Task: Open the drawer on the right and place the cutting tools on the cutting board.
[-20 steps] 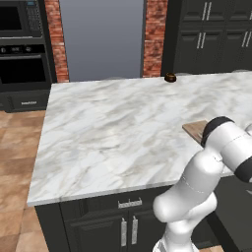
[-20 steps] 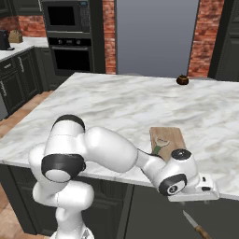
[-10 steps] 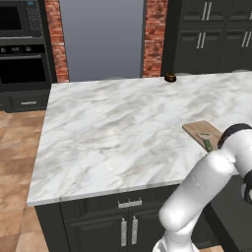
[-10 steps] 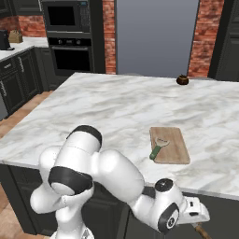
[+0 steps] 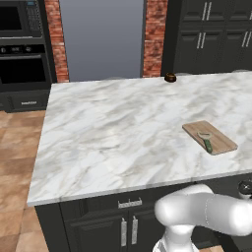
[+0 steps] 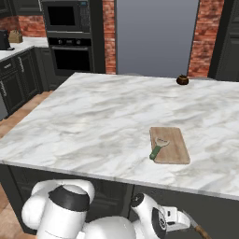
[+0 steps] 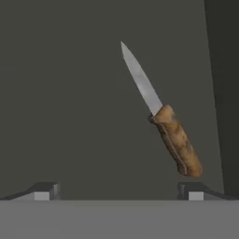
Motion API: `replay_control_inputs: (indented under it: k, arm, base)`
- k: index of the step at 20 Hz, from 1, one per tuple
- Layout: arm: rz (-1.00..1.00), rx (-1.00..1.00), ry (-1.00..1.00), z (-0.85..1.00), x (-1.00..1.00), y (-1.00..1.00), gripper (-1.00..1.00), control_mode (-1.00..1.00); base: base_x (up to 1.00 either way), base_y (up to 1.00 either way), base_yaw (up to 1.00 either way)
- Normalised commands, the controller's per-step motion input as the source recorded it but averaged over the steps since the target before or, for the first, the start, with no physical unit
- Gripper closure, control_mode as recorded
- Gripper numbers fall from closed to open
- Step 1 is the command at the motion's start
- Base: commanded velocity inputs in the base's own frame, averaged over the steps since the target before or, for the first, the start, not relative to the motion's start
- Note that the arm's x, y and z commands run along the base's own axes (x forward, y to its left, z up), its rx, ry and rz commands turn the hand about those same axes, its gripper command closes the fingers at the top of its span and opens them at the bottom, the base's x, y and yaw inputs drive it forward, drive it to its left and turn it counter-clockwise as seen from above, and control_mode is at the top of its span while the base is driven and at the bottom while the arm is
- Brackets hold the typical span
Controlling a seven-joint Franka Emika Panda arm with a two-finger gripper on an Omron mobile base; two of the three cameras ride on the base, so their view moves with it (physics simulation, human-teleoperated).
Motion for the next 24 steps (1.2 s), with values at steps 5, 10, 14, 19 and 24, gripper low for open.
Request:
replay_control_inputs:
  k: [5,10,14,19,24]
  arm:
    - [0.00,0.20,0.16,0.64,0.29,-0.48,-1.00,-1.00]
    - [-0.02,0.19,0.32,1.00,0.51,-0.27,-1.00,-1.00]
    - [-0.05,0.19,0.34,1.00,0.16,-0.34,-1.00,-1.00]
    - [-0.01,0.00,0.06,0.04,0.00,-0.06,-1.00,-1.00]
    - [0.00,0.08,0.00,-0.29,0.00,-0.53,-1.00,-1.00]
  base:
    - [0.00,0.00,0.00]
    - [0.00,0.00,0.00]
    - [0.00,0.00,0.00]
    - [0.00,0.00,0.00]
    - [0.00,0.00,0.00]
